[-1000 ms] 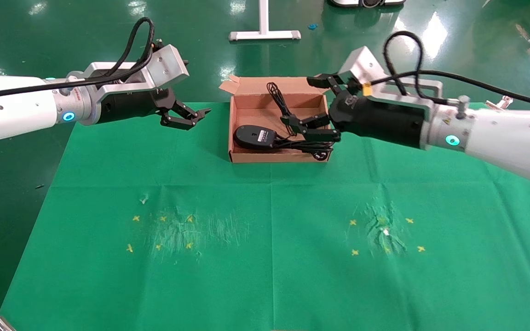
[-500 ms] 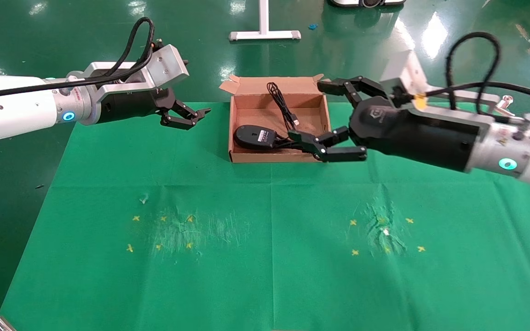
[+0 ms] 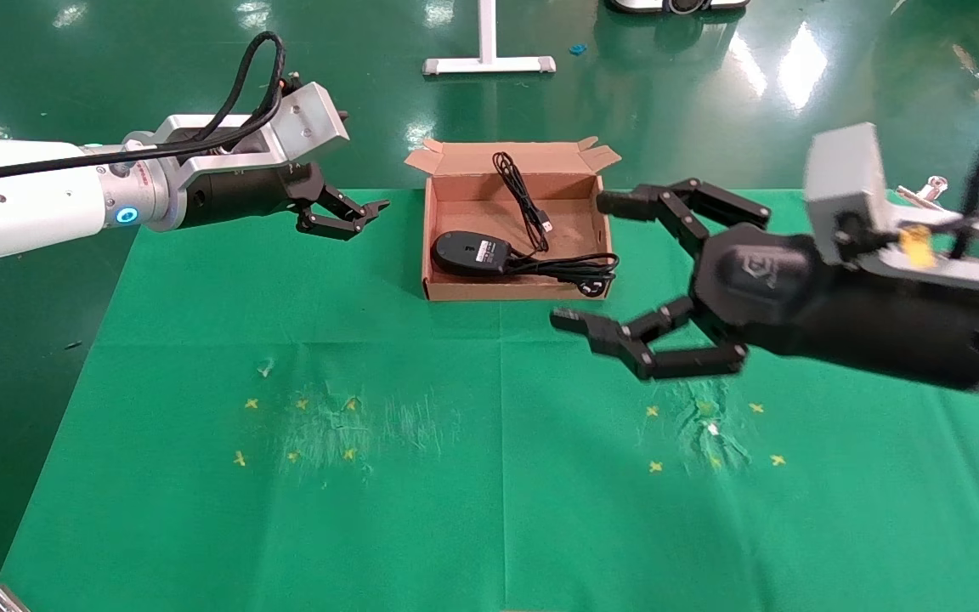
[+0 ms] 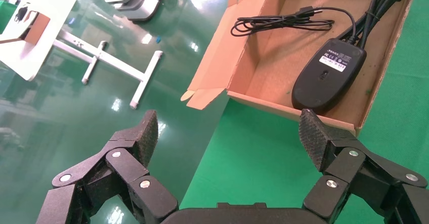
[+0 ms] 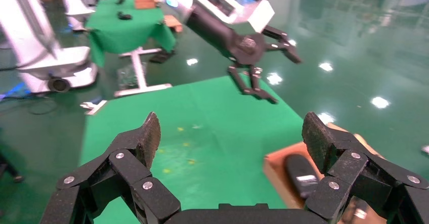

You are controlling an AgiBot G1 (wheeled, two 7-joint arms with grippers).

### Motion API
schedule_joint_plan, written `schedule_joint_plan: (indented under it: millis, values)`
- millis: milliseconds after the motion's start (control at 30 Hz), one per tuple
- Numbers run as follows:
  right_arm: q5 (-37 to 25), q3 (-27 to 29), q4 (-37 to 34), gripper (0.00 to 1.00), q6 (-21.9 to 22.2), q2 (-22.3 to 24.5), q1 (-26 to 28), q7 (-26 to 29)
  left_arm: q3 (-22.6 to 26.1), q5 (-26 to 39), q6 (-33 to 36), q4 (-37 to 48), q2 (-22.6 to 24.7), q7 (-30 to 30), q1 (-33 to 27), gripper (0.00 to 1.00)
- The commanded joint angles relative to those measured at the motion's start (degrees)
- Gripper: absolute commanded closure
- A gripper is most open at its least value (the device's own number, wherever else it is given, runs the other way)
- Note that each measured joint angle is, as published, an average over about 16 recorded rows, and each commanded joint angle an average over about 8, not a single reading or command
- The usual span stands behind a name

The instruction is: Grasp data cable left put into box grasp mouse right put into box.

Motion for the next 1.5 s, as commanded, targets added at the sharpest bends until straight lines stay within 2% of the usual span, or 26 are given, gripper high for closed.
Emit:
schedule_joint_plan:
  millis: [33, 533, 1500]
  values:
    - [1.32, 0.37, 1.61, 0.0, -0.94, 1.16, -1.02, 0.76, 0.17, 0.15, -0.18, 0.08, 0.07, 0.01, -0.14, 0.0]
    - [9.88, 2.79, 12.07, 0.0, -7.04, 8.73, -7.67, 5.69, -9.8, -8.64, 10.11, -4.56, -3.98, -0.42, 7.92, 0.0]
    - [10.19, 2.71, 12.3, 0.0, -7.17, 8.97, -7.79, 5.75, -31.51, -27.76, 32.53, -14.7, -12.79, -1.35, 25.43, 0.0]
